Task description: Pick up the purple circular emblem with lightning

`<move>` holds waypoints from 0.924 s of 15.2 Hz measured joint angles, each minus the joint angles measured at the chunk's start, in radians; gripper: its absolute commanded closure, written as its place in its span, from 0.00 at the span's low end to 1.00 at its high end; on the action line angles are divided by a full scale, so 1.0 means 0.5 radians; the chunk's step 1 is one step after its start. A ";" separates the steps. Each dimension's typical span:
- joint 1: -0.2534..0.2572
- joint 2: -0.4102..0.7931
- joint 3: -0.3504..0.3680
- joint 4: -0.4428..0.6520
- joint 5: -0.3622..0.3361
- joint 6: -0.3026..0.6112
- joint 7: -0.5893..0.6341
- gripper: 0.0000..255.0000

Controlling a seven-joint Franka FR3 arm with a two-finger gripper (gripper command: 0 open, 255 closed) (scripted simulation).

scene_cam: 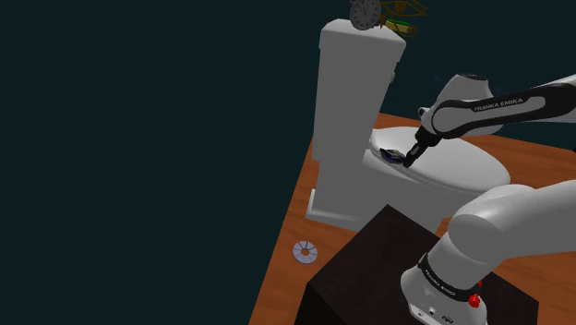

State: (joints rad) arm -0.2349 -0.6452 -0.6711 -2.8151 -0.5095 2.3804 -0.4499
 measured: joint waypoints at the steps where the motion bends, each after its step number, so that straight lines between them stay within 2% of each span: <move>1: -0.002 -0.003 0.001 -0.002 -0.001 -0.002 0.000 1.00; 14: 0.004 -0.223 0.156 0.195 0.109 -0.415 -0.015 1.00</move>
State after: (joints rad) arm -0.2331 -0.7569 -0.5933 -2.7175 -0.4552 2.1726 -0.4575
